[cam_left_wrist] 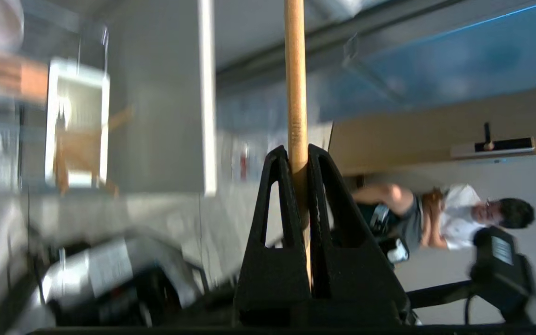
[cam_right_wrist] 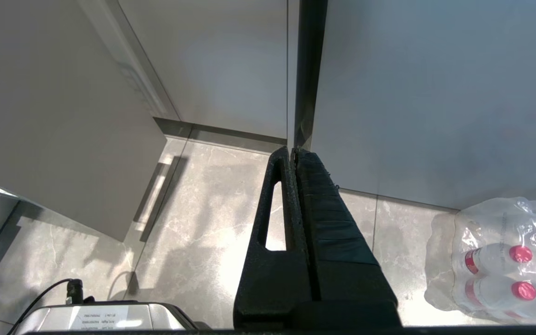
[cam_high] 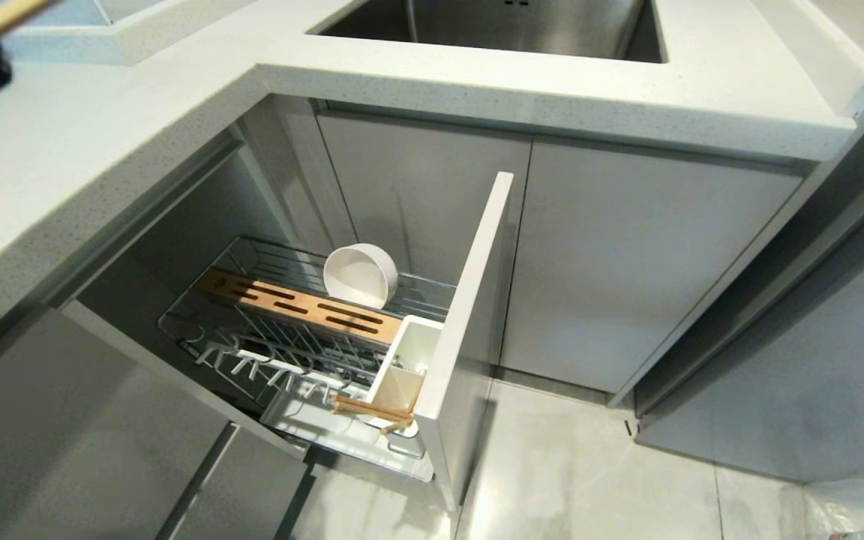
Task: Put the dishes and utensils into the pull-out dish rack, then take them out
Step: Pick up the chopsticks and place it in the cupboard
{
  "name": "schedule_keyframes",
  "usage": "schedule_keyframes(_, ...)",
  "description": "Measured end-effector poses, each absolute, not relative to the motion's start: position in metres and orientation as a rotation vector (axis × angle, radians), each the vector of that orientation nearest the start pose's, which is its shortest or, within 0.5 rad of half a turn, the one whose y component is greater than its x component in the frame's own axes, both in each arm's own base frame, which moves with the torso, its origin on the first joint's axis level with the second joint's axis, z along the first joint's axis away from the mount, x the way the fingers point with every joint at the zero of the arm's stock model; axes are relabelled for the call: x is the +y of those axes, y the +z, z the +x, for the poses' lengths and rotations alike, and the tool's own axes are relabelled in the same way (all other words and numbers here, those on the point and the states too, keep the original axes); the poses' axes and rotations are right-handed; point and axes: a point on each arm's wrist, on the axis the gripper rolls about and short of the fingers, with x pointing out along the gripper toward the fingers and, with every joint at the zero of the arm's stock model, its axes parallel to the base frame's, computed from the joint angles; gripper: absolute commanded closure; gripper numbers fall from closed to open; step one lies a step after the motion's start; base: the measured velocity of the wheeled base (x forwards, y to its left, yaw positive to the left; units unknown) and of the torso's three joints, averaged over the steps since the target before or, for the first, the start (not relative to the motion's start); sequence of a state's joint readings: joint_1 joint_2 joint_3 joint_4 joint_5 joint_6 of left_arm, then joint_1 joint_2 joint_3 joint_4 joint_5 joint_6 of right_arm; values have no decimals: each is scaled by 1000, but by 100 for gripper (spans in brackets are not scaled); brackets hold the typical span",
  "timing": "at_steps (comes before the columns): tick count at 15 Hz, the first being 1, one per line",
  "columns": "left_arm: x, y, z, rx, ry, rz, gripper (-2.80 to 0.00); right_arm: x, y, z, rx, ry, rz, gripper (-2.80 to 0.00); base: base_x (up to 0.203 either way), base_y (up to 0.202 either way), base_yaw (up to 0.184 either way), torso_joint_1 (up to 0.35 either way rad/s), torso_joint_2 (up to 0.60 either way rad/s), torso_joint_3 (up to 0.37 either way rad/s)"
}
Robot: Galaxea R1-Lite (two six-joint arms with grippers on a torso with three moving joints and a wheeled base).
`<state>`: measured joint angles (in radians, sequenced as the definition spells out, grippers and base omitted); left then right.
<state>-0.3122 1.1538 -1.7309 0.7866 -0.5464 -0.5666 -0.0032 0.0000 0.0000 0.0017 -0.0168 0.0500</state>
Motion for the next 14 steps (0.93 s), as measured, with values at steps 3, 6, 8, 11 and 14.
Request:
schedule_keyframes(3,-47,400,103,675,-705,-586,0,0,75,-23,1,-20,50,0,0,0,0,0,0,0)
schedule_keyframes(6,-58,387,130,928,-596,-669,0,0,75,-23,1,-20,50,0,0,0,0,0,0,0)
schedule_keyframes(8,-67,379,140,1040,-555,-700,0,0,75,-23,1,-20,50,0,0,0,0,0,0,0)
schedule_keyframes(11,-75,372,151,1126,-526,-719,0,0,75,-23,1,-20,50,0,0,0,0,0,0,0)
schedule_keyframes(14,-90,363,162,1208,-466,-764,0,0,75,-23,1,-20,50,0,0,0,0,0,0,0)
